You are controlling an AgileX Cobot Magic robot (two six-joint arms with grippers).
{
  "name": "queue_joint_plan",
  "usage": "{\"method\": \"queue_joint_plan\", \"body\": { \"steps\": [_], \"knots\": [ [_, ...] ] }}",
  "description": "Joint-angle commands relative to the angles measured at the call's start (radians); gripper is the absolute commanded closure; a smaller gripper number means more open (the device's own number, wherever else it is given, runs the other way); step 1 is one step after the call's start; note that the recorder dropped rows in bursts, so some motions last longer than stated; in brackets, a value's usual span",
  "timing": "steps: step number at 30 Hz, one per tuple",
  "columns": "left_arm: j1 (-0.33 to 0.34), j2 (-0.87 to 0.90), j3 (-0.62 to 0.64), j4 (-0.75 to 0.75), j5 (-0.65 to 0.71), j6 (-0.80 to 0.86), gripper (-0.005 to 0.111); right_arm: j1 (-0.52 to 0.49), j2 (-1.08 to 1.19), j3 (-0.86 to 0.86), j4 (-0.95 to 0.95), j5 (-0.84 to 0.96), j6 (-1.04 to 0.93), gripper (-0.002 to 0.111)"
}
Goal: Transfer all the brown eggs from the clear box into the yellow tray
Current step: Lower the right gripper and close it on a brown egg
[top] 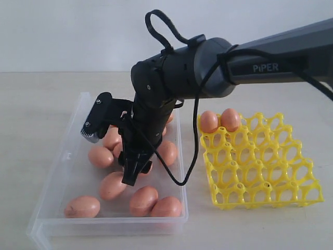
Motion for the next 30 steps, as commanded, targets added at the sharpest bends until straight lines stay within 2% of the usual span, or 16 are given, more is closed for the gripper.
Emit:
{"method": "queue_joint_plan", "body": {
  "steps": [1,14,16,19,20,30],
  "knots": [
    [-0.002,-0.002,0.003,-0.009,-0.001,-0.009,0.103,-0.002,0.040,-0.008,-0.001,0.009,-0.038,0.049],
    [-0.002,-0.002,0.003,-0.009,-0.003,-0.009,0.103,-0.002,0.076,-0.008,-0.007,-0.028,-0.086,0.050],
    [-0.002,-0.002,0.003,-0.009,-0.003,-0.009,0.103,-0.002,0.076,-0.008,-0.007,-0.028,-0.086,0.060],
    [-0.002,-0.002,0.003,-0.009,-0.003,-0.009,0.103,-0.002,0.076,-0.008,-0.009,-0.032,-0.092,0.094],
    [-0.002,-0.002,0.003,-0.009,-0.003,-0.009,0.103,-0.002,0.076,-0.008,-0.009,-0.037,-0.095,0.109],
    [-0.002,-0.002,0.003,-0.009,-0.003,-0.009,0.103,-0.021,0.045,-0.008,-0.009,-0.214,0.151,0.109]
  ]
}}
